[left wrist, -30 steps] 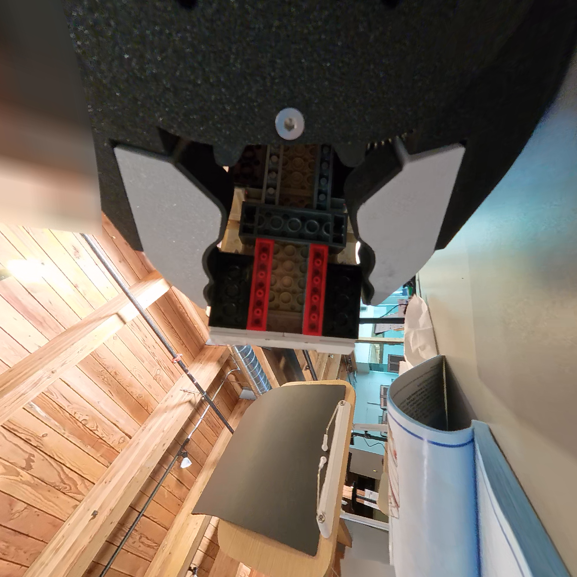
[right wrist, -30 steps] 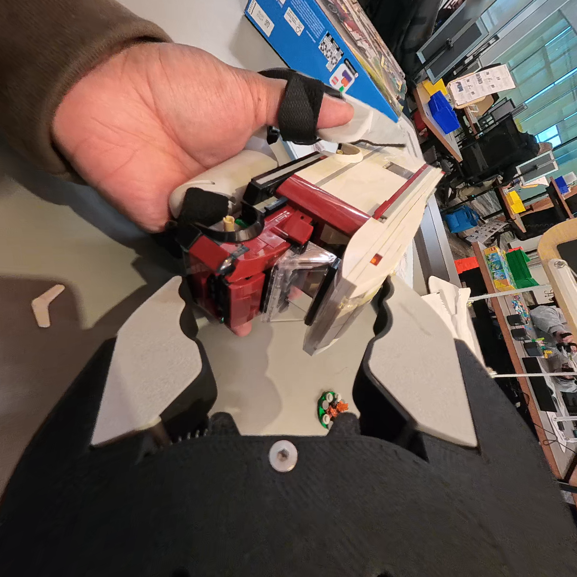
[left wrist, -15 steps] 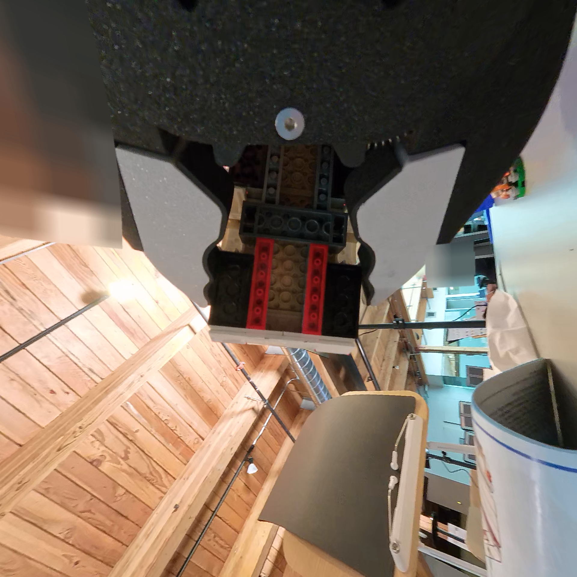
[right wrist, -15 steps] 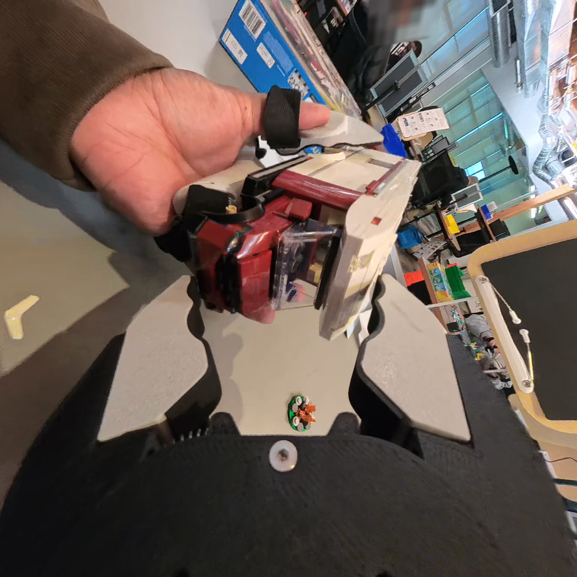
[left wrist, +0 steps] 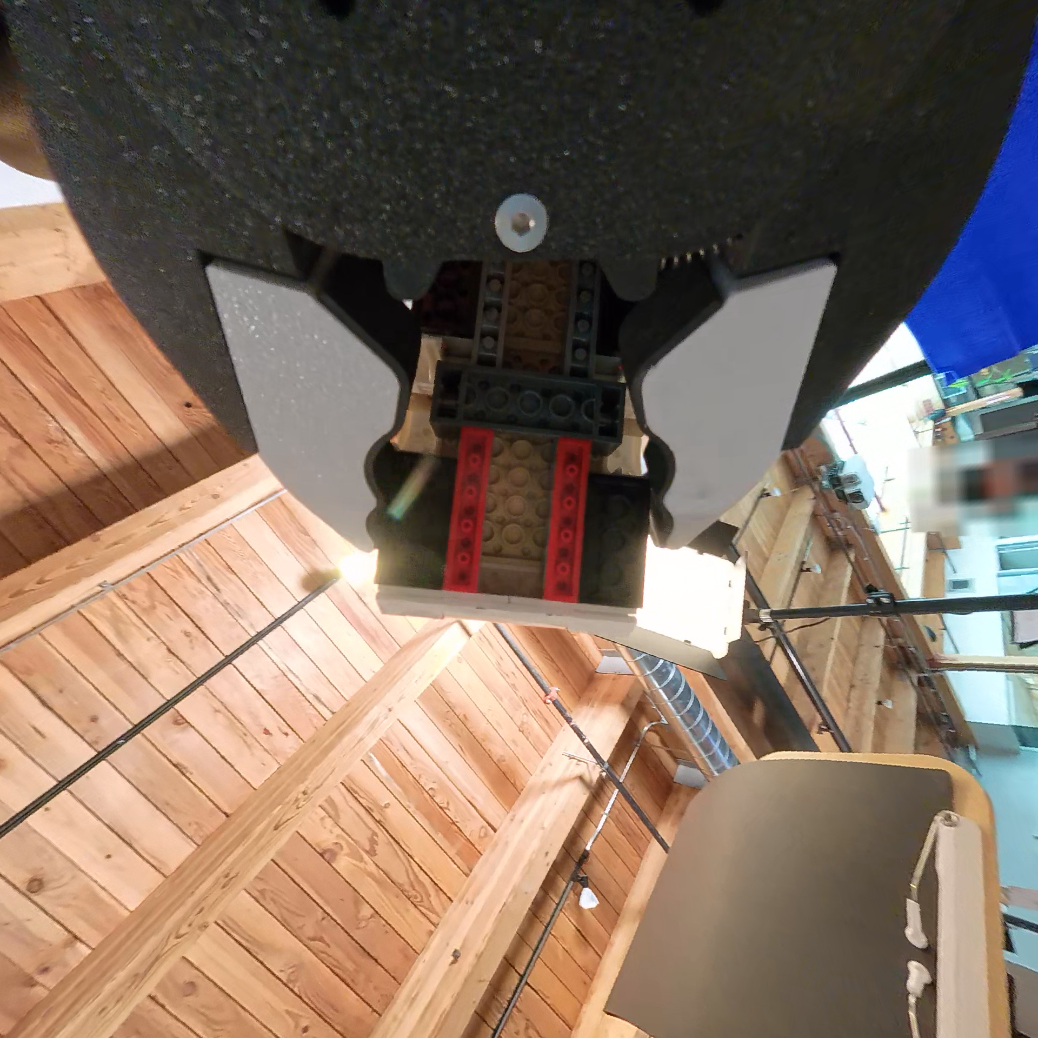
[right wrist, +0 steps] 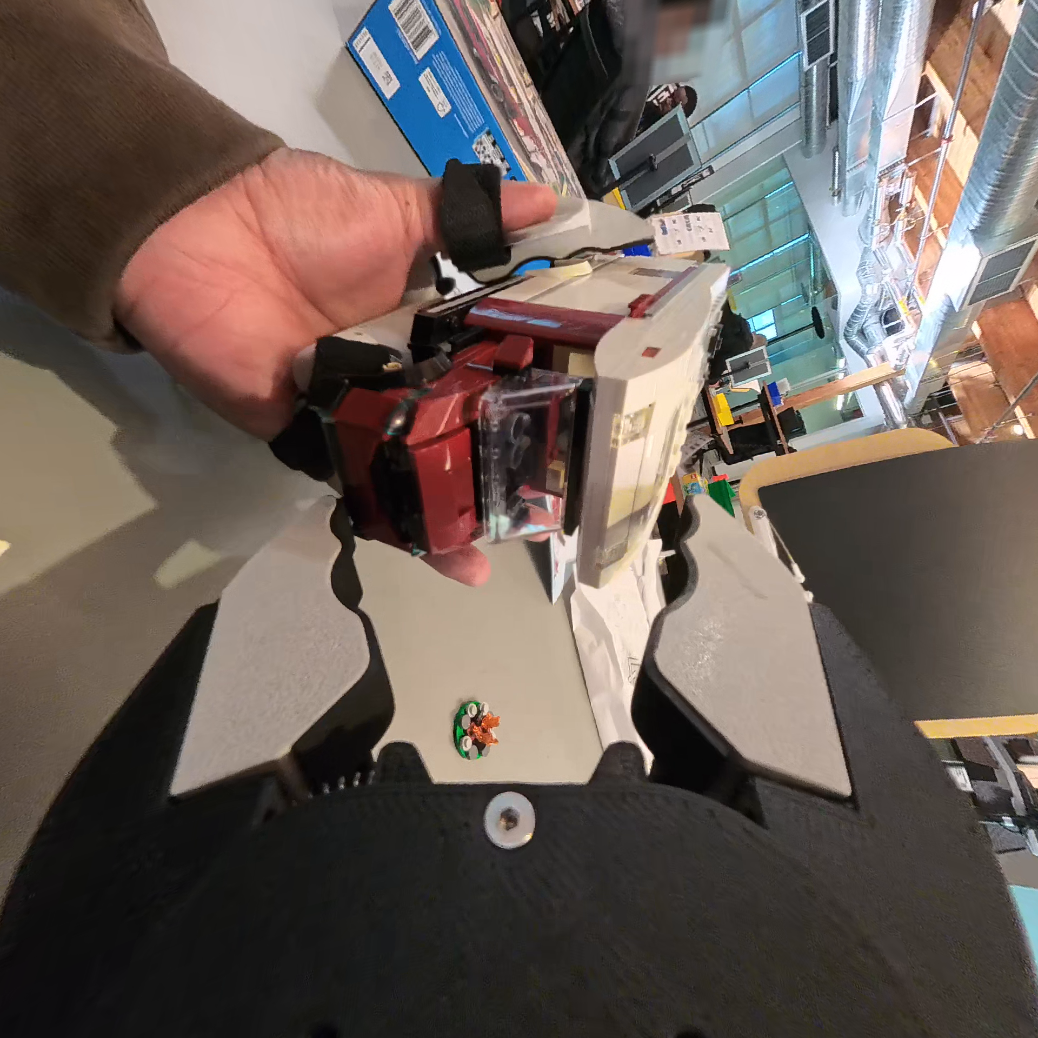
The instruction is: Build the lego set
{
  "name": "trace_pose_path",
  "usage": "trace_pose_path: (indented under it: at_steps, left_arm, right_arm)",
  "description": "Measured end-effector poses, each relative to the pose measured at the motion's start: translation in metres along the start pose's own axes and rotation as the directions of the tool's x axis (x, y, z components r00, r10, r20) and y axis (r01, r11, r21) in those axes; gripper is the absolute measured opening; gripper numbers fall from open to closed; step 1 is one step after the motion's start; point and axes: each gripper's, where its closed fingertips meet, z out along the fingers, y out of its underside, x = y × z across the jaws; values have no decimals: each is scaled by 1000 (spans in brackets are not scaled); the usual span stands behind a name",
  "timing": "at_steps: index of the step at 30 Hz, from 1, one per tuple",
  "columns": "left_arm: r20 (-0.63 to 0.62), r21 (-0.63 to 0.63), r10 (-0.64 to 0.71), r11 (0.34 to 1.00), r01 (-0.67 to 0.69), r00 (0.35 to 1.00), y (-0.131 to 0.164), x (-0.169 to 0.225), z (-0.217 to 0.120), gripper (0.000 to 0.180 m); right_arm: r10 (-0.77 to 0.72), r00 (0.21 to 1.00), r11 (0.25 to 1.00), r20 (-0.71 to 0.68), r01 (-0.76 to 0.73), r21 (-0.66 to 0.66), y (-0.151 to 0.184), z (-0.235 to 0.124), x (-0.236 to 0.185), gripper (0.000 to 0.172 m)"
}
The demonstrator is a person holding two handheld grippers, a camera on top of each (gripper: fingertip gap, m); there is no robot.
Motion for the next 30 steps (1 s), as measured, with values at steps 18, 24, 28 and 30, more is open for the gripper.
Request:
trace_pose_path:
  at_steps: [18, 24, 28, 30]
  left_arm:
    - [-124, -129, -29, 992, 13, 992, 32, 12, 3, 89]
    - [-115, -112, 0, 994, -13, 993, 32, 10, 0, 89]
    - [-103, -110, 19, 993, -31, 994, 32, 8, 0, 89]
    - [-100, -109, 18, 994, -29, 995, 32, 8, 0, 89]
  right_arm:
    - [-64, 997, 995, 38, 66, -71, -2, -9, -8, 119]
    - [-76, 995, 993, 63, 82, -85, 3, -9, -11, 118]
    - [-69, 995, 993, 68, 75, -87, 5, -8, -11, 118]
    - [-67, 995, 994, 70, 73, -86, 5, -8, -11, 118]
